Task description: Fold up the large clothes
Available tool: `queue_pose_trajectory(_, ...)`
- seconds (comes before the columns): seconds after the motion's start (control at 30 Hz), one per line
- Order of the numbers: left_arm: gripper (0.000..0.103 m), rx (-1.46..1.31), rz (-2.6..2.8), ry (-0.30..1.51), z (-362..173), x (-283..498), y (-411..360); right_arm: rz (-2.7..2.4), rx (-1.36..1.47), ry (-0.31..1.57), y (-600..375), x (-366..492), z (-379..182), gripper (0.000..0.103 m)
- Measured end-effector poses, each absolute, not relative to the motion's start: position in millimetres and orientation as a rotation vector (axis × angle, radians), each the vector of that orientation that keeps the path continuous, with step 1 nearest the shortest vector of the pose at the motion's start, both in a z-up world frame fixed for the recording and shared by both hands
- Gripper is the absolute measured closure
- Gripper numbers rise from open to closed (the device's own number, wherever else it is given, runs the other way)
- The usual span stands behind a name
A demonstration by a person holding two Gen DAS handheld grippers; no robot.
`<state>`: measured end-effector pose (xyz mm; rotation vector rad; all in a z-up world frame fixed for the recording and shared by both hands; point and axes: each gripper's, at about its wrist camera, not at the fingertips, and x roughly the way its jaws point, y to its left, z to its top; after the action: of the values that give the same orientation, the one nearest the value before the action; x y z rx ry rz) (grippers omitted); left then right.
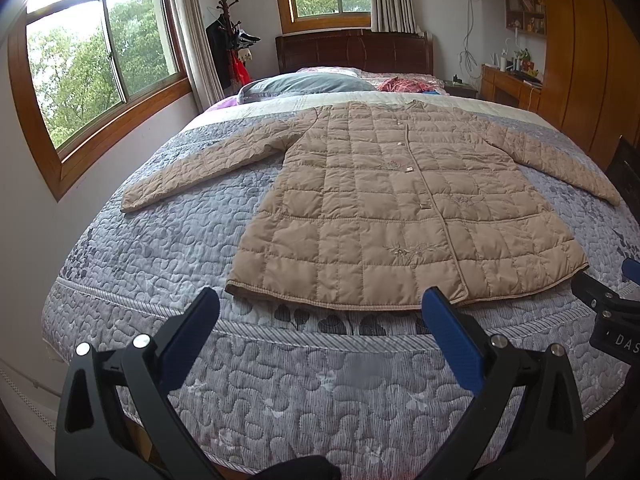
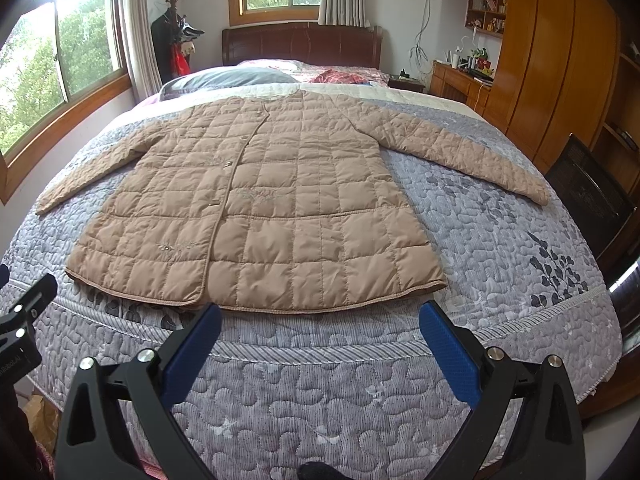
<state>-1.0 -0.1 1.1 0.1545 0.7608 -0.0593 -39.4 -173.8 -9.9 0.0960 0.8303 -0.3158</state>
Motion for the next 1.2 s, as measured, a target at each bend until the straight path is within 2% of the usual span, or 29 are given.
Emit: queue_pose_trajectory(1.2,0.003,0.149,-0.077,0.766,0.2,4.2,2.9,-0.301,0.103,0.834,-172.9,-32.5,-10.5,0.004)
